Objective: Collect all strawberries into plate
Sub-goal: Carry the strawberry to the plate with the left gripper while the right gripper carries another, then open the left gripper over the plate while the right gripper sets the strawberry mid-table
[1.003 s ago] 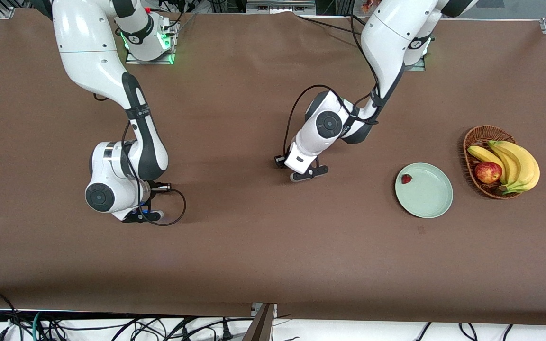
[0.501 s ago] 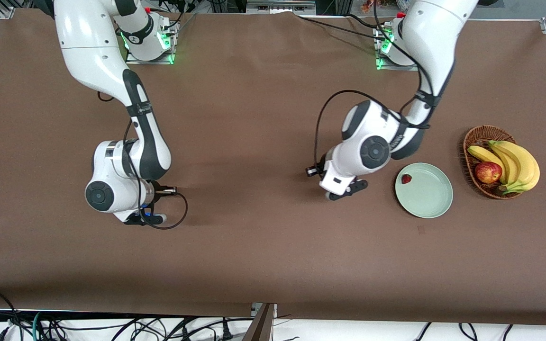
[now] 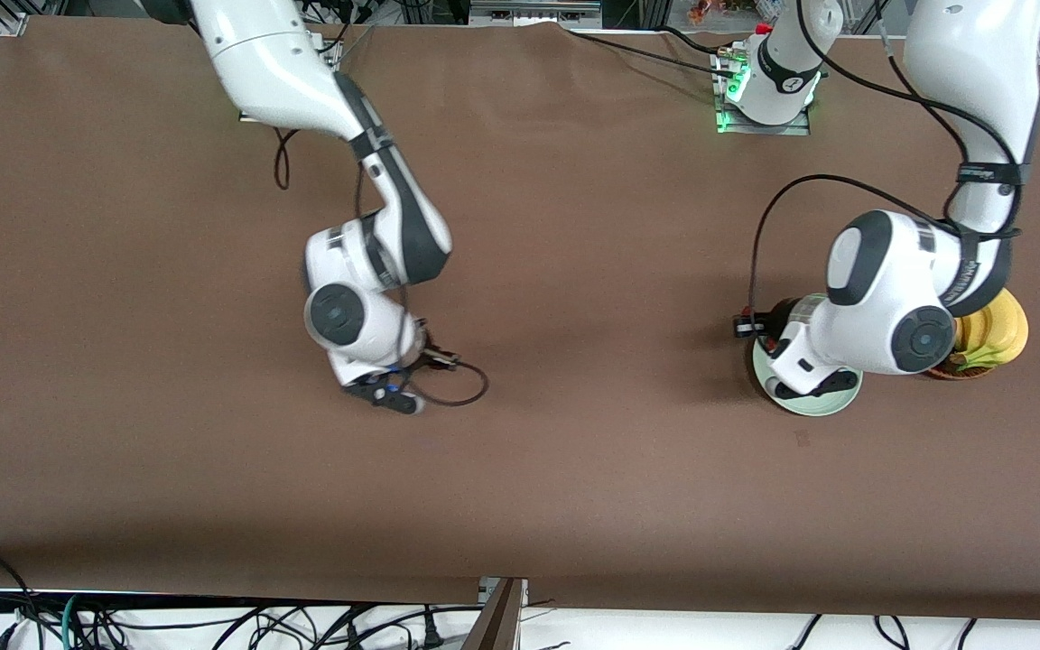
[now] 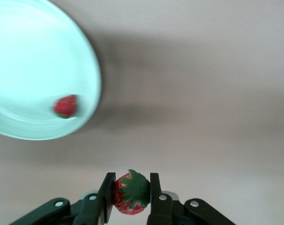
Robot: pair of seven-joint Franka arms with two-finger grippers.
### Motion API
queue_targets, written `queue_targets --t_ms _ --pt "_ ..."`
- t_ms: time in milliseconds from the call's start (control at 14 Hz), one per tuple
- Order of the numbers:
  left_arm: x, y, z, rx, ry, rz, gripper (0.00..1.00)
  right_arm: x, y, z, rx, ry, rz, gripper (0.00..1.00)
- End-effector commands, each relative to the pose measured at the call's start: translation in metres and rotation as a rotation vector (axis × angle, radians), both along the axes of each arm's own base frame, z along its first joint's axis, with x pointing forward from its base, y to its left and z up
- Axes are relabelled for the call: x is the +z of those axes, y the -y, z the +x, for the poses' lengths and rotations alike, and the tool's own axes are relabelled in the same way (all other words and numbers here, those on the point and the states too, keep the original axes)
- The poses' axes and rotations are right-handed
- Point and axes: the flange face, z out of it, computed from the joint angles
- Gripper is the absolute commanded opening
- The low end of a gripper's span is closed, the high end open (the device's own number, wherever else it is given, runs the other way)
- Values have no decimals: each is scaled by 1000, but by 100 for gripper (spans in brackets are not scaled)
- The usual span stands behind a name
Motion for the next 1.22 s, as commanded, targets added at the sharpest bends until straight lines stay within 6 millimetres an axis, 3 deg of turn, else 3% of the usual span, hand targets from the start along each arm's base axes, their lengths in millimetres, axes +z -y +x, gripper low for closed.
queue_targets --t_ms 0,143,215,358,501,645,716,788,860,931,1003,1146 --pt "-12 -26 -15 -107 -30 -5 15 -6 -74 -28 -199 98 74 14" --pt "-23 -45 -20 -232 -35 -73 15 -9 -119 -50 -284 154 137 14" --pt "-33 -64 -21 -326 -26 -134 13 -11 -139 -62 -284 169 158 14" --pt "-66 -82 -23 -442 20 -208 12 -12 -179 -82 -233 200 191 14" --pt "-90 -86 -30 -499 91 -217 12 -18 -201 -95 -188 217 195 15" --pt "-112 -89 -26 -500 191 -191 13 -33 -219 -110 -156 240 208 18" --pt "-115 -89 -25 -495 196 -188 14 -42 -225 -115 -148 257 223 20" --pt "-112 -88 -25 -497 195 -187 27 -48 -230 -121 -142 265 228 34" --pt "-111 -88 -25 -499 185 -191 51 -49 -232 -124 -136 265 229 67" --pt "-109 -88 -24 -501 184 -192 91 -48 -234 -126 -129 267 230 100" --pt "-106 -90 -24 -497 175 -194 100 -44 -233 -125 -126 266 226 100" --pt "-95 -95 -21 -493 144 -203 100 -28 -221 -111 -124 254 193 100"
